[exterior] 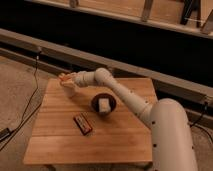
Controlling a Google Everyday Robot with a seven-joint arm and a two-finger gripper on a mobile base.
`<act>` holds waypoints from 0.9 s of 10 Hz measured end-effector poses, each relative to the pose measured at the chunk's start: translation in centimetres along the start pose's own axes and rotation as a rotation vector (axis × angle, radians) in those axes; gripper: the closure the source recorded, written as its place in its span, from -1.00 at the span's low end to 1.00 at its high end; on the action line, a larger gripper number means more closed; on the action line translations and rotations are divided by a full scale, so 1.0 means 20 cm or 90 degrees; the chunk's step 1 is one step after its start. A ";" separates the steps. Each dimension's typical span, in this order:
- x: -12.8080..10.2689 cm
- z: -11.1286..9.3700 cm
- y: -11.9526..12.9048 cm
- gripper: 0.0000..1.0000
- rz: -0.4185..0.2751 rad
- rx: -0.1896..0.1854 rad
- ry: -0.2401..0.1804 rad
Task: Place the pepper in the ceramic cup
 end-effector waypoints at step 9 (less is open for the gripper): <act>-0.02 -0.03 -0.01 -0.60 -0.005 0.009 0.001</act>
